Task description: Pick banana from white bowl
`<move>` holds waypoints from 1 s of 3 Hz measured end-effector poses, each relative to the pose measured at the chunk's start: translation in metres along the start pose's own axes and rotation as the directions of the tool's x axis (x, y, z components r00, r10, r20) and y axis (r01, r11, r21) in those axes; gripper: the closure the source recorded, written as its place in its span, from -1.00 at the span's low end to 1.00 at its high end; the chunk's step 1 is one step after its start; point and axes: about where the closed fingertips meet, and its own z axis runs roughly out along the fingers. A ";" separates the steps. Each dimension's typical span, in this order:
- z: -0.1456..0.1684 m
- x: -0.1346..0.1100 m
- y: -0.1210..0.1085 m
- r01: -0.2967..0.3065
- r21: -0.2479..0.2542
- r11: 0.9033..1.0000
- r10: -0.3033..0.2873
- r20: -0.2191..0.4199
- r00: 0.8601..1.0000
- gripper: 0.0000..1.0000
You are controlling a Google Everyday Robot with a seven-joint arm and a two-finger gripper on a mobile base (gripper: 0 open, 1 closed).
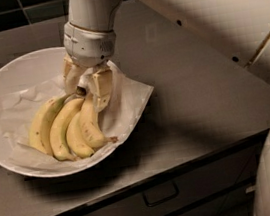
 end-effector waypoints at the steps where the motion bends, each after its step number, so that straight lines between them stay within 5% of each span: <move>1: 0.006 0.003 -0.002 -0.005 -0.019 1.000 0.005 0.018 1.000 -0.06; 3: 0.014 0.005 -0.004 -0.017 -0.049 0.999 0.018 0.033 0.999 0.00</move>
Offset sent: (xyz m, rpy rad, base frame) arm -0.0089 -0.0139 -0.0162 -0.0740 0.1209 0.0370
